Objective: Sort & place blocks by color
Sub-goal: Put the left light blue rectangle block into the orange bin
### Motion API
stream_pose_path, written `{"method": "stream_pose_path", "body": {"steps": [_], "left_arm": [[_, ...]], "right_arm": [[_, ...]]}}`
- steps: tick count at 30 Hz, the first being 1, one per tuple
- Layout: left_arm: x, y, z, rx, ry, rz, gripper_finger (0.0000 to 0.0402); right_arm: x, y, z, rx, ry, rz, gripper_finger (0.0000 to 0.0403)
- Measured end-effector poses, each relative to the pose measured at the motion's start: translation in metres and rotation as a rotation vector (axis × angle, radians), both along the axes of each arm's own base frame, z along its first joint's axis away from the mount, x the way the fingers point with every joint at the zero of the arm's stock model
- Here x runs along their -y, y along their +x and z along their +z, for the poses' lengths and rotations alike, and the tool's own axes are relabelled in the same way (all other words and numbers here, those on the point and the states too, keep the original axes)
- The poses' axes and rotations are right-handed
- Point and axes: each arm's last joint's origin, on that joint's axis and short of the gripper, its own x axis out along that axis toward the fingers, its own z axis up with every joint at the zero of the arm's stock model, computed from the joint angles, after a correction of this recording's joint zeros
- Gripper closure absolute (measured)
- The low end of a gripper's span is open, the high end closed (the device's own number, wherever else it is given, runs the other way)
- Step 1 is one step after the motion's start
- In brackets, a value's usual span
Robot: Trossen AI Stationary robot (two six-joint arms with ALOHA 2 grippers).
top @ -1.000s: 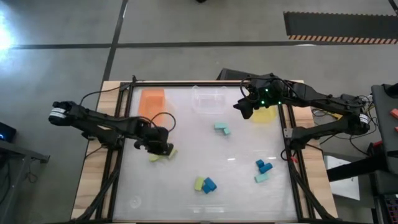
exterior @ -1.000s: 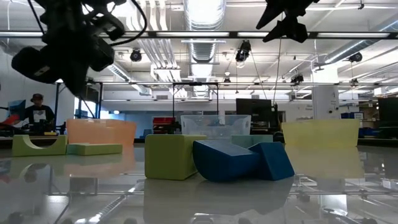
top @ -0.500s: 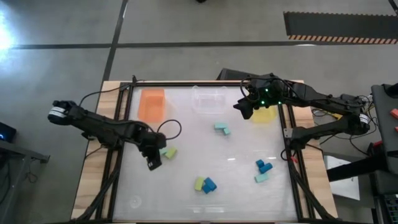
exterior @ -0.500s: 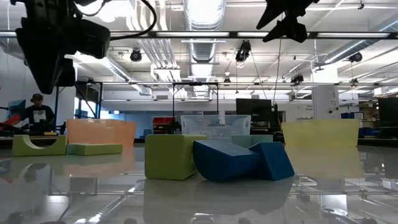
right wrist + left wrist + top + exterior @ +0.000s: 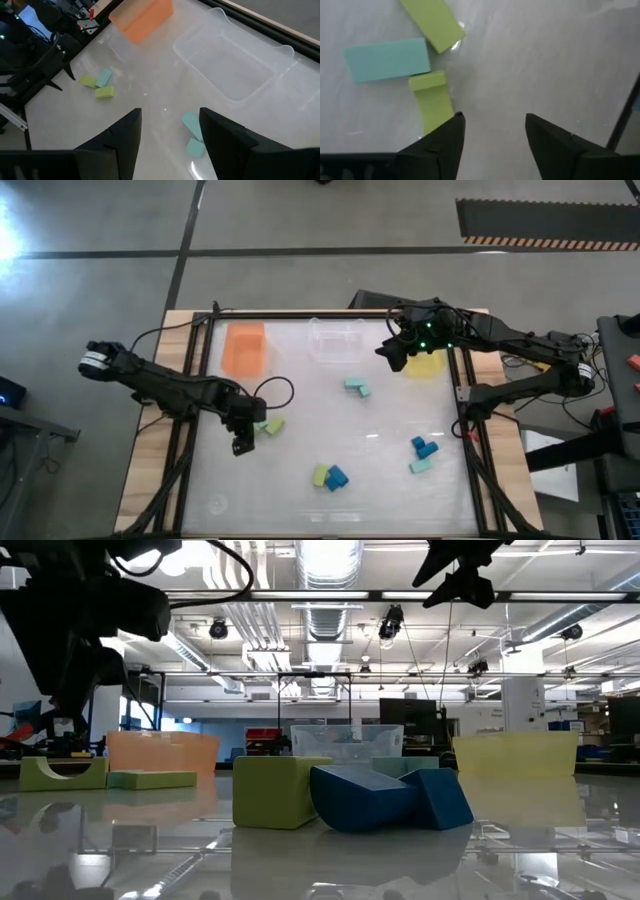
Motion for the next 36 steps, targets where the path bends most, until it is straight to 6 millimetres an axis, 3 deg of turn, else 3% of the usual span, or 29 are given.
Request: {"method": "stream_pose_path", "body": {"steps": [5, 10, 12, 16, 19, 24, 36], "left_arm": [[-0.002, 0.0, -0.001, -0.002, 0.05, 0.04, 0.0192], [-0.005, 0.002, -0.002, -0.017, 0.092, 0.21, 0.0192], [-0.007, 0.002, -0.002, -0.028, 0.098, 0.353, 0.0192], [-0.019, 0.005, -0.002, -0.048, 0.067, 0.819, 0.0192], [-0.029, 0.008, -0.005, -0.067, 0.048, 0.998, 0.0192], [-0.038, 0.019, -0.017, -0.111, 0.029, 1.07, 0.0192], [-0.037, 0.033, -0.047, -0.241, 0.075, 1.119, 0.0191]], "right_arm": [[-0.001, 0.0, 0.0, 0.0, 0.001, 0.003, 0.0213], [-0.001, 0.0, 0.0, 0.0, 0.0, 0.003, 0.0213], [-0.001, 0.0, 0.0, -0.001, -0.002, 0.004, 0.0213], [-0.001, 0.0, -0.001, -0.003, -0.005, 0.006, 0.0213], [-0.001, 0.0, -0.001, -0.005, -0.007, 0.008, 0.0213], [-0.001, 0.0, -0.003, -0.014, -0.016, 0.018, 0.0213], [-0.001, 0.0, -0.005, -0.021, -0.006, 0.014, 0.0213]]}}
